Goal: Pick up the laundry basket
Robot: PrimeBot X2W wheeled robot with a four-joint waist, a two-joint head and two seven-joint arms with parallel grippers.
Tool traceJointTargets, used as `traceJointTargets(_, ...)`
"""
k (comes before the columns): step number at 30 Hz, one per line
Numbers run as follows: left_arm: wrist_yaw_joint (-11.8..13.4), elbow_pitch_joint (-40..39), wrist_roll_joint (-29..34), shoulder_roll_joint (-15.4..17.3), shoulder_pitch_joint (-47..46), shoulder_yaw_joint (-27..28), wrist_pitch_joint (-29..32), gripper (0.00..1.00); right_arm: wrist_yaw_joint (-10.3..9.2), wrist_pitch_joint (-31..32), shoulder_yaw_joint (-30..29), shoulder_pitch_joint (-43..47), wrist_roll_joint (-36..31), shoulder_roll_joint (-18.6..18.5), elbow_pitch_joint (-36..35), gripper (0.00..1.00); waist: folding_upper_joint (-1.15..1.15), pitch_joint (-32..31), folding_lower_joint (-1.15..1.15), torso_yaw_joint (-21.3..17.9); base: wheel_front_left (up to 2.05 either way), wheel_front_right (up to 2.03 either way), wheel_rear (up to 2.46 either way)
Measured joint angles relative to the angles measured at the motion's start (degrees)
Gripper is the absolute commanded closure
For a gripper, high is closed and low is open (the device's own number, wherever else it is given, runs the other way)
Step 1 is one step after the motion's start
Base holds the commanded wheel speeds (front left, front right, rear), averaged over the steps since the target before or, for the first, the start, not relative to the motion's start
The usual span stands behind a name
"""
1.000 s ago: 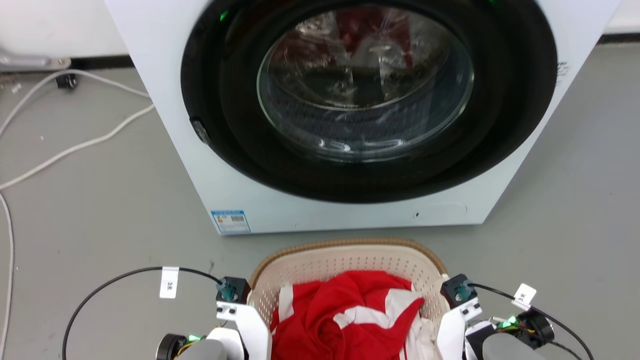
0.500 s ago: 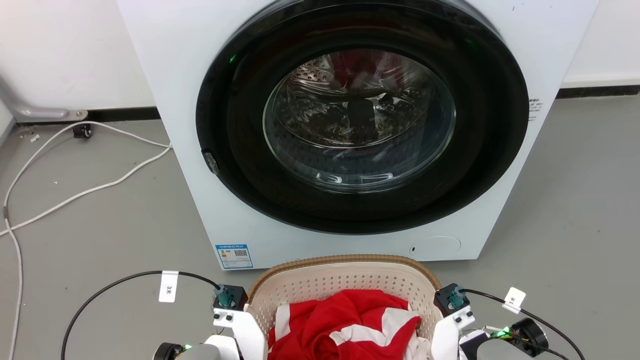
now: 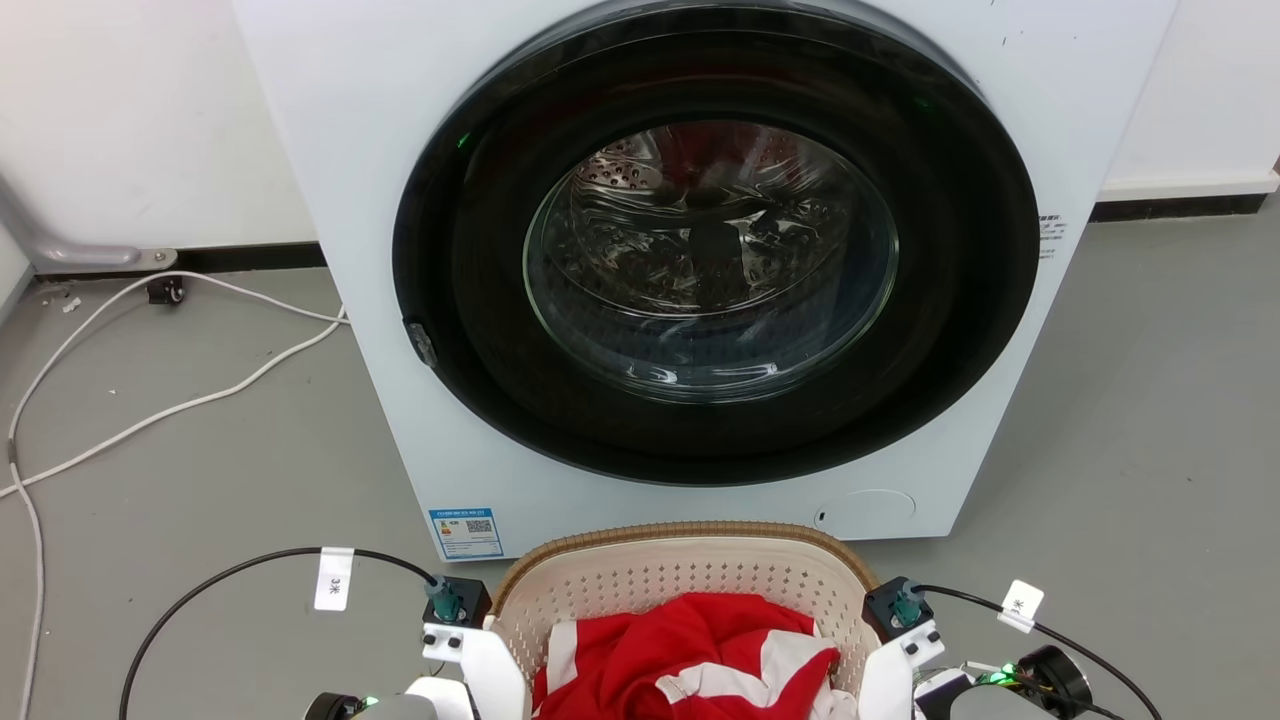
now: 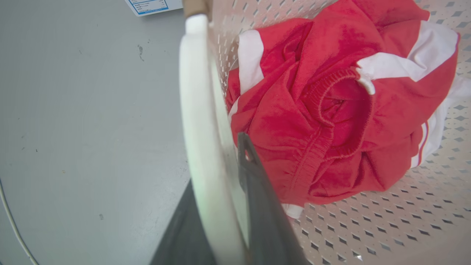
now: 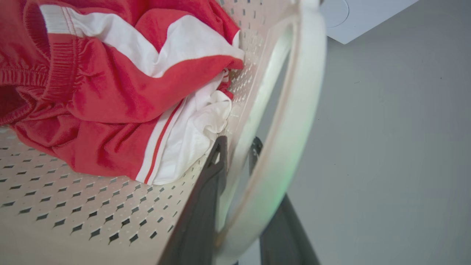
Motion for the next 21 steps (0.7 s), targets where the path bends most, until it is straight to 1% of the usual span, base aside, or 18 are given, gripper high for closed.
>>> traceJointTargets(21,0.0,1.0,-1.9,-0.4,-0.1,-2.0,-1.4,1.0,0.0,-0.7,6.1,-0.3,6.2,-0.8,0.2,1.0,0.0,-0.9,0.01,-0.1,0.0,0.0,0.0)
